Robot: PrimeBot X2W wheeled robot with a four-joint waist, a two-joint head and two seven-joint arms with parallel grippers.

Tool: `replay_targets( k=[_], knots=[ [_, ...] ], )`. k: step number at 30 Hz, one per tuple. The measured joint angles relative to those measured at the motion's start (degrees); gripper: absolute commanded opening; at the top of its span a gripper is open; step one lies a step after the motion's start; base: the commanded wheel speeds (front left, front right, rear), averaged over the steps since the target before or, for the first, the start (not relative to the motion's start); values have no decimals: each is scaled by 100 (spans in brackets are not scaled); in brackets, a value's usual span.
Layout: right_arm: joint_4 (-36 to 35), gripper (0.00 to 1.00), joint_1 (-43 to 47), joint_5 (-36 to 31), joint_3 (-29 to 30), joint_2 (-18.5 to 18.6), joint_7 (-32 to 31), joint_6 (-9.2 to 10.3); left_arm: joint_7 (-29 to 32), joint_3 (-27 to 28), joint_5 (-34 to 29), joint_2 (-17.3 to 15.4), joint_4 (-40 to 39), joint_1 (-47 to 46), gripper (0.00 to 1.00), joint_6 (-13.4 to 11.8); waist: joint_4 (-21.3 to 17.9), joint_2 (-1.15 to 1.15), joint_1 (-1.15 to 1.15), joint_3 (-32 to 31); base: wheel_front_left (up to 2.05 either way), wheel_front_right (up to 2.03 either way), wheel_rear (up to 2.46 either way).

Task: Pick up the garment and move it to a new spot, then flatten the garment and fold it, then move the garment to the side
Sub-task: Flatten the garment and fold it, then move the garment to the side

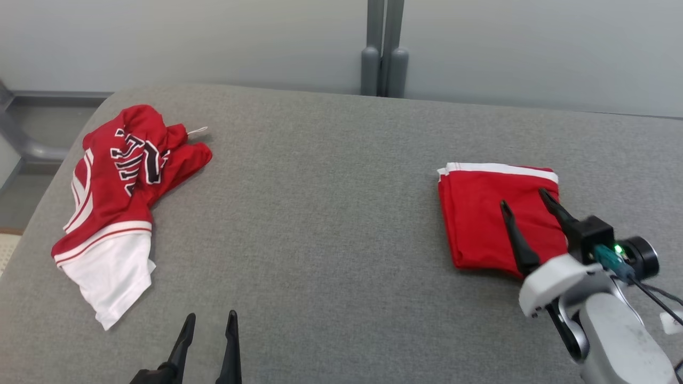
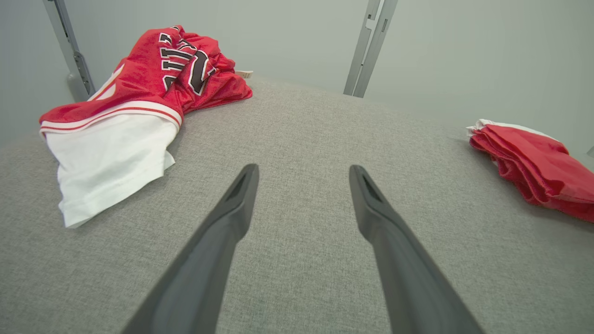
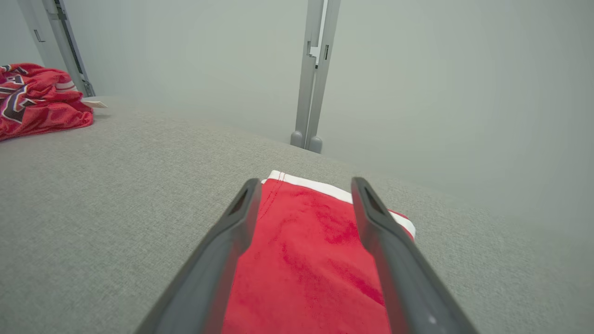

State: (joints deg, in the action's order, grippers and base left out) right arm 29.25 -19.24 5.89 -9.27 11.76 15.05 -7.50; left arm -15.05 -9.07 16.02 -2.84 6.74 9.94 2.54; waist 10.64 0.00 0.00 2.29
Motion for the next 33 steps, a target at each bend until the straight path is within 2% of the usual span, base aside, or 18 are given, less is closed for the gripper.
replay_targets(
  k=[5,11,20,33],
  knots=[
    [-1206,100,1171,62,560,149,1,0,0,275,-181,-1,-14,103,100,170,-298,0,0,-208,0,0,0],
    [-1926,100,2156,64,1020,11,1,0,0,482,-242,-1,43,120,100,299,-590,0,0,-390,0,0,0],
    [-2082,100,2722,99,1315,-330,1,0,0,526,-212,-1,197,227,100,352,-787,0,0,-592,0,0,0],
    [-2028,100,2580,92,1292,-481,1,0,0,458,-259,0,290,197,100,407,-899,0,0,-529,0,0,0]
  ],
)
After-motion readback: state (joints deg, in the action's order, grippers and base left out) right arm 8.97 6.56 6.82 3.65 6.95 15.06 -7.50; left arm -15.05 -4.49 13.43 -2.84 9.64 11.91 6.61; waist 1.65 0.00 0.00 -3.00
